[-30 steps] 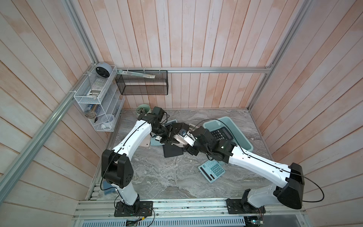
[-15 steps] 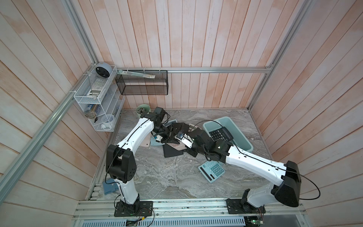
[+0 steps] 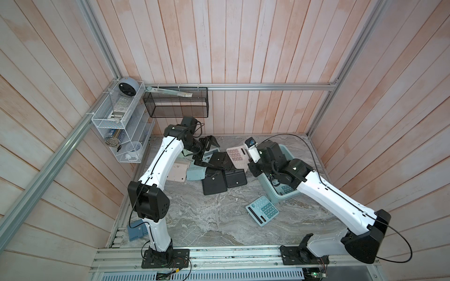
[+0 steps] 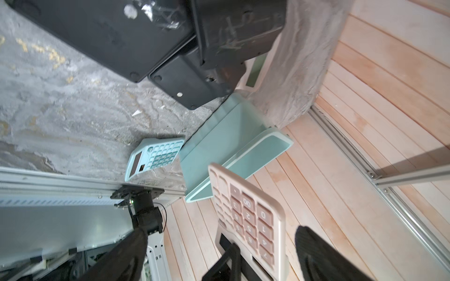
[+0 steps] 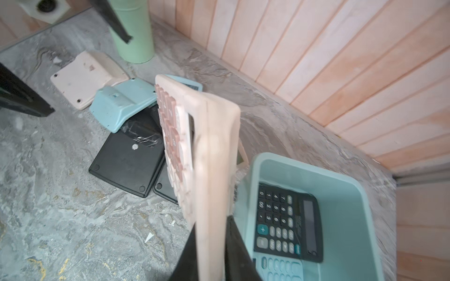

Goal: Put the calculator in the storage box
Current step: Pick up the calculator at the center of the board, then place the calculator in the storage box.

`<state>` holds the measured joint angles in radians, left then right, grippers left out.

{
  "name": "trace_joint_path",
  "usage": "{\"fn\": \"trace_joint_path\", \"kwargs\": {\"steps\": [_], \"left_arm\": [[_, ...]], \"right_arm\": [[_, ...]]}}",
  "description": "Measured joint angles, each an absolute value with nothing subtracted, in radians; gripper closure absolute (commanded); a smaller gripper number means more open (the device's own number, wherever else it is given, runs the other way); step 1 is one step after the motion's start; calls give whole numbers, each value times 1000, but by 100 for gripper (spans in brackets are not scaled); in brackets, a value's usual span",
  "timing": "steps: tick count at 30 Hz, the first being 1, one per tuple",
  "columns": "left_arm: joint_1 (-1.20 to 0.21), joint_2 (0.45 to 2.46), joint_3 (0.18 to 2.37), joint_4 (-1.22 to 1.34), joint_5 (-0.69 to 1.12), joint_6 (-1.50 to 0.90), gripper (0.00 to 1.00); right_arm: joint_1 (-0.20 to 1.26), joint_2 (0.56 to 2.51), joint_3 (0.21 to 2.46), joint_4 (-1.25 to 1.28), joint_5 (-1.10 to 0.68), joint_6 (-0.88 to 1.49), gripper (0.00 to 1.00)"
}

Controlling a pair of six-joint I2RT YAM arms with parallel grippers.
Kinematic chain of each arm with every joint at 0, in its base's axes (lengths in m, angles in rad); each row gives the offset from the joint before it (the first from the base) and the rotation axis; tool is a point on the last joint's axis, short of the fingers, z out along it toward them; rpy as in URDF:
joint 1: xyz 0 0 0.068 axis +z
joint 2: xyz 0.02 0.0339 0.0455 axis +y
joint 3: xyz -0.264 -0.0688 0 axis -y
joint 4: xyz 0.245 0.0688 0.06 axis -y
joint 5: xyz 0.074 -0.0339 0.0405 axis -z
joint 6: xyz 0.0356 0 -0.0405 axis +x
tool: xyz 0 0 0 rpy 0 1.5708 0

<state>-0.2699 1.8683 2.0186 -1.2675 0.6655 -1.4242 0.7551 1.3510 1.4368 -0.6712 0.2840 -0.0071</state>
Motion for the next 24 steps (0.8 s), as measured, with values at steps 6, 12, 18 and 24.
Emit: {"fn": "trace_joint_path", "kwargs": {"steps": [6,12,18,24], "left_arm": [[-270,1882,2080,-1257,586,-1281,0],[-269,1885,2078,-1240,525,-1160,0],[-269,1915,2077,-1227,511,-1081,0],[-268,1990,2077,-1216,516,-1038,0]], "right_arm": [[622,1302,1563,-892,345,64,100],[494,1365,1692,-1159,399,122,100],[392,1483,1803,-1379,379,152,100],[326,1615,1858,-1542,317,157,100]]}}
